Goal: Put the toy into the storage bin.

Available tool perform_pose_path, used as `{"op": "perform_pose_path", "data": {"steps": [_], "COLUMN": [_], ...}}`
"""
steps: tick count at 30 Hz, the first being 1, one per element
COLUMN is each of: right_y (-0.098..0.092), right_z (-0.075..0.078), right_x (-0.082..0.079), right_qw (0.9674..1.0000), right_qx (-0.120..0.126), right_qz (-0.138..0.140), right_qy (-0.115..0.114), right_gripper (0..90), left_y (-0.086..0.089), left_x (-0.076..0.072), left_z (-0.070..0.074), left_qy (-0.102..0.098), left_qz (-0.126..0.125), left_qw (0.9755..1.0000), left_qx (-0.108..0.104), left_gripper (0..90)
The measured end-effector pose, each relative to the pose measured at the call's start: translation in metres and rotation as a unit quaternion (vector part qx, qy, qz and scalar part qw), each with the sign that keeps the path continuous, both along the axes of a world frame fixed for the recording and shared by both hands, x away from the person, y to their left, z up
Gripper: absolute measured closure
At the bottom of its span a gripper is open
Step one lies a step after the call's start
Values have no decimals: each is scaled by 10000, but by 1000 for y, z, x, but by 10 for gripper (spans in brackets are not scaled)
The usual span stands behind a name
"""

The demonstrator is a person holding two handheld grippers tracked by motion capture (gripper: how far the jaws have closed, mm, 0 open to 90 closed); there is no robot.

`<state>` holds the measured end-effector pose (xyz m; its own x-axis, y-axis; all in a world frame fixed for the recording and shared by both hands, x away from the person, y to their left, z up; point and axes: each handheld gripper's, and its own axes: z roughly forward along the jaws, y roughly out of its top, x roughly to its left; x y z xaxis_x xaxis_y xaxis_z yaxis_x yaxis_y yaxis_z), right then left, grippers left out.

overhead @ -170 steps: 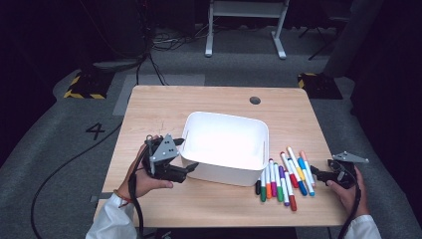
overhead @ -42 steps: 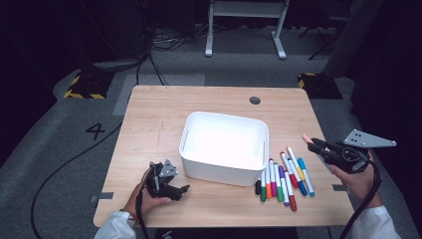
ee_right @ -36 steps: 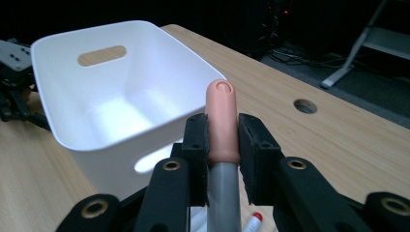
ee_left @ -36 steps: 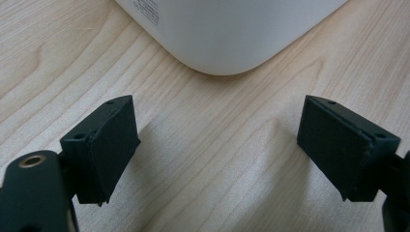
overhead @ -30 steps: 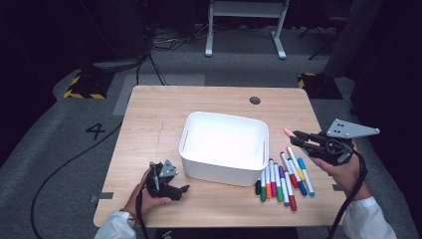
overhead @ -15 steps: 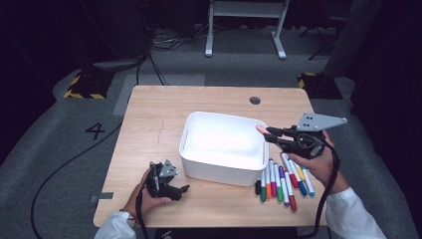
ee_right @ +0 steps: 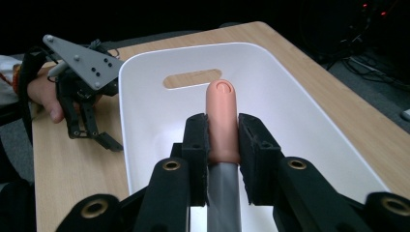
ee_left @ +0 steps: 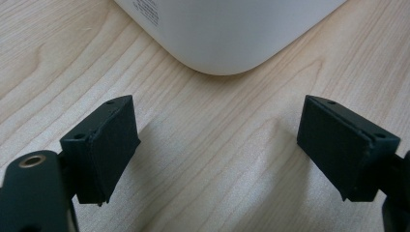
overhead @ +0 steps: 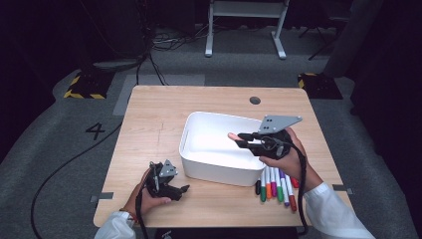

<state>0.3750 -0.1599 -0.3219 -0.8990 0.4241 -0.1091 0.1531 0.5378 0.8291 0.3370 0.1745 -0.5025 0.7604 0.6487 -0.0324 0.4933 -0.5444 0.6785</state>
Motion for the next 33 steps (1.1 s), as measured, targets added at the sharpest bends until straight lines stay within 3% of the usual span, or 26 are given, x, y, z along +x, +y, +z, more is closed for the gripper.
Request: {"op": "perform_pose_path", "data": {"steps": [3, 13, 16, 19, 21, 30, 33], "right_y": [16, 35, 40, 42, 45, 52, 55], "right_z": [-8, -19, -22, -23, -26, -30, -29], "right_x": [1, -1, -3, -5, -5, -2, 2], "right_qw": [9997, 9979, 9955, 9939, 9902, 9858, 9863], "right_qx": [-214, -517, -824, -967, -1218, -1488, -1459], "right_qz": [125, 306, 381, 435, 582, 614, 618], "right_qy": [84, 238, 260, 306, 365, 479, 458], "right_gripper": [745, 745, 745, 745, 745, 744, 744], "left_y": [0, 0, 0, 0, 0, 0, 0], "left_x": [0, 0, 0, 0, 0, 0, 0], "left_z": [0, 0, 0, 0, 0, 0, 0], "left_qy": [0, -1, -2, -2, -2, -3, -4], "left_qz": [0, -9, -2, 0, 0, -2, -9], "left_qw": [10000, 10000, 10000, 10000, 10000, 10000, 10000], "left_qx": [1, -3, -2, -2, -2, -2, 0], "left_gripper": [147, 148, 148, 148, 148, 148, 148]}}
